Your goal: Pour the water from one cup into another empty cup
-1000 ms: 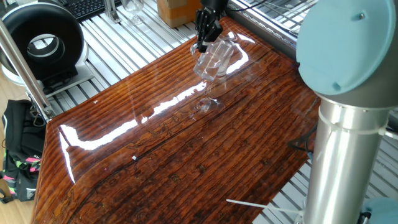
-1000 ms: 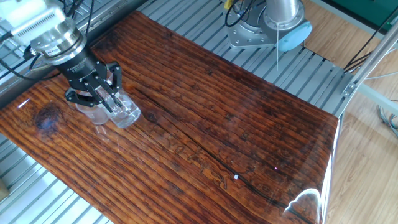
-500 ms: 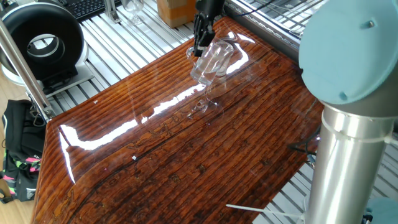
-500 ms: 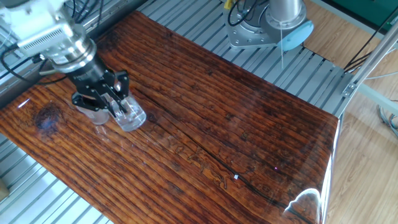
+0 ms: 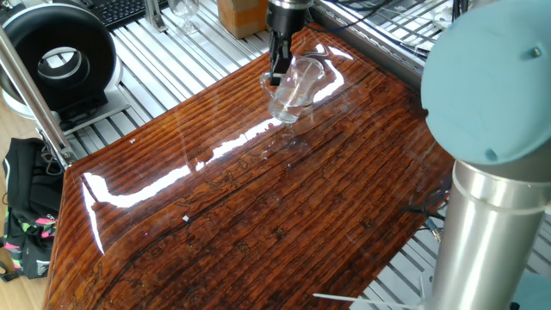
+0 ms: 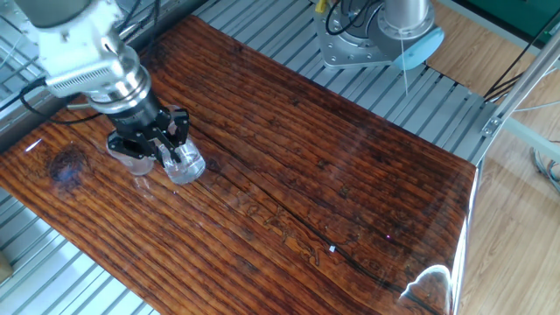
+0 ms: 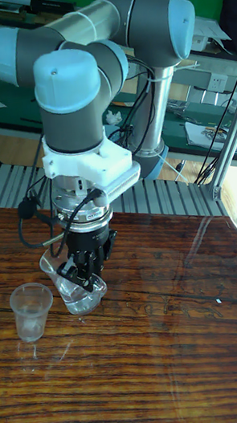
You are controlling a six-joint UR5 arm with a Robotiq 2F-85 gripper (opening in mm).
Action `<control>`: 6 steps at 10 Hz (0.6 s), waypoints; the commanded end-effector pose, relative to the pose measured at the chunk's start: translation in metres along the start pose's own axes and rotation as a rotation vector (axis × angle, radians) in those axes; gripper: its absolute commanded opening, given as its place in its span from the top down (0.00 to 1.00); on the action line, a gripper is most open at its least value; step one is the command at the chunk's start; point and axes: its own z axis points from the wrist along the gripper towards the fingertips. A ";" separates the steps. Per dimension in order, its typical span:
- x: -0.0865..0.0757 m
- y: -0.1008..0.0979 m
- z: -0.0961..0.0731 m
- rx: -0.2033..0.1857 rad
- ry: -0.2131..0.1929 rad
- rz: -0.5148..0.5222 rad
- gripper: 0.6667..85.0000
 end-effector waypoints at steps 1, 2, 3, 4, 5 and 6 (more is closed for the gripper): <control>0.007 0.014 0.003 -0.036 0.048 0.308 0.99; 0.004 0.013 0.004 -0.051 0.046 0.351 0.99; -0.003 0.009 0.007 -0.044 0.034 0.386 0.99; -0.011 0.000 0.013 -0.011 0.017 0.467 0.99; -0.014 -0.008 0.020 0.019 0.020 0.561 0.99; -0.007 -0.029 0.026 0.104 0.039 0.615 0.99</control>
